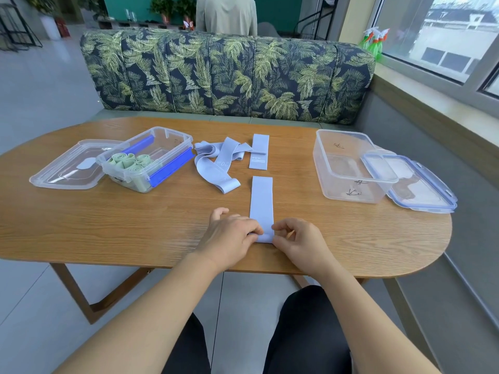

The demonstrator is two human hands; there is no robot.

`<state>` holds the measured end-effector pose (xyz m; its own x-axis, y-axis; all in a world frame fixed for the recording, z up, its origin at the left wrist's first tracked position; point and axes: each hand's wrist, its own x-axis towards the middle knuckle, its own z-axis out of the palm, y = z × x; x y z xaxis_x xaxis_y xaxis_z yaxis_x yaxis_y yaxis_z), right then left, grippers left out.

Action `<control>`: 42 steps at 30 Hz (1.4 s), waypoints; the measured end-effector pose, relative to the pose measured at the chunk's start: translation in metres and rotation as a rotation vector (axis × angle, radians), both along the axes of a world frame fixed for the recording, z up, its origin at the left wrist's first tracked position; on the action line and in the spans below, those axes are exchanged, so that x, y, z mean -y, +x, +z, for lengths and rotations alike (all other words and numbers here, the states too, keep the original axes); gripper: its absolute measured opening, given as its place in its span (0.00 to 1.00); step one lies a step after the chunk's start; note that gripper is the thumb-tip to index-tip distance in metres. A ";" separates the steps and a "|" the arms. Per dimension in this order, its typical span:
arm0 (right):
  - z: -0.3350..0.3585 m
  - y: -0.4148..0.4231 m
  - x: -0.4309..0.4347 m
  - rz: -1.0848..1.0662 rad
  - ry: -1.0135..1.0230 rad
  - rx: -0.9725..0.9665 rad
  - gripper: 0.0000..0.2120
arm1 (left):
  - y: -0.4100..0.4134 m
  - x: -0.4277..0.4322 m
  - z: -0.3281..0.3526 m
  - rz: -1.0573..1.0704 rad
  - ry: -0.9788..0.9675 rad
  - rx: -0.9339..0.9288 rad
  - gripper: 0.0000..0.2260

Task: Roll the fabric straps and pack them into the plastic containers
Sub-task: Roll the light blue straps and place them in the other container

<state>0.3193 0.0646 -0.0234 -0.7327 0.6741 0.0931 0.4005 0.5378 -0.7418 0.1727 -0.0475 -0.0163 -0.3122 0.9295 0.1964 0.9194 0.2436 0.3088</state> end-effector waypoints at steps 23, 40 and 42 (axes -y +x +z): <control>0.002 -0.013 -0.011 0.034 0.070 0.122 0.10 | 0.000 -0.007 0.000 0.095 0.010 0.163 0.10; 0.003 -0.016 -0.009 0.000 0.121 0.137 0.09 | 0.000 -0.014 -0.002 0.091 -0.050 0.113 0.12; 0.005 -0.014 -0.008 0.029 0.135 0.174 0.08 | 0.002 -0.011 -0.002 0.089 -0.056 0.111 0.12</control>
